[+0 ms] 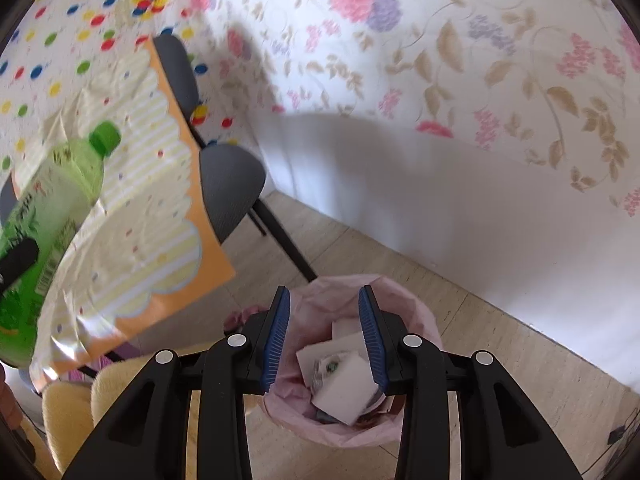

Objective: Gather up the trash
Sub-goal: 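Carry the bottle and sponge over the pink bin and open both grippers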

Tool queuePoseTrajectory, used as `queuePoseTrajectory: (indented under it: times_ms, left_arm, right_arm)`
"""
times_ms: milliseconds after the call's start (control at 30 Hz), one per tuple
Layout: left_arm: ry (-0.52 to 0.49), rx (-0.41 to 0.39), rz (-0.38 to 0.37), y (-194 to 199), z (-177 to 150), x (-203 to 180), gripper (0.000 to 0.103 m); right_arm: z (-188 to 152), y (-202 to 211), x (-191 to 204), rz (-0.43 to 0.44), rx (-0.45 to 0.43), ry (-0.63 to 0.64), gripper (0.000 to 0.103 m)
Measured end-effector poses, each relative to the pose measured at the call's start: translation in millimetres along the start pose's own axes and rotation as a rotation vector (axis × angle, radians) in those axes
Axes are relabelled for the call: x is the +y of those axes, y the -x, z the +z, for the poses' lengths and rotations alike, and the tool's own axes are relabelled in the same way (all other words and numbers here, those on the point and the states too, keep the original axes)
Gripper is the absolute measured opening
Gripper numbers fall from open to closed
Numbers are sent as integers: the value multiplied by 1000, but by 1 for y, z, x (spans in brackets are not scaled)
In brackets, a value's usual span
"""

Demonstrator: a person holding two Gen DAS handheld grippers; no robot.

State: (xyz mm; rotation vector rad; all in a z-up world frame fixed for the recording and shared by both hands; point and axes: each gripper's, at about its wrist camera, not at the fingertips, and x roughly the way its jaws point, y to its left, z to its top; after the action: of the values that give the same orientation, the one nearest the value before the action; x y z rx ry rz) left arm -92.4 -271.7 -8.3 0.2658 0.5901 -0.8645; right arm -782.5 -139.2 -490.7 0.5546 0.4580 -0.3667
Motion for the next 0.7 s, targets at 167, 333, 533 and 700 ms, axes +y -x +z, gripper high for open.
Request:
queuePoseTrajectory:
  times_ms: [167,333,533,700]
  left_arm:
    - [-115,28,-96,-27,-10,-48,57]
    - [-162,71,-178,-58,-21,-75,57]
    - [-105,62,-195,-83,-23,-68,85]
    - [-63,108,-135,-89,-27,-45,86]
  right_arm:
    - [3,9,-23,-30,-31,-49,39]
    - [4,11,-42,-58,-35,-84,39]
    - [6,14,-55,-76,-50,-114,40]
    - [3,12,-47,-65,-37,-91,42]
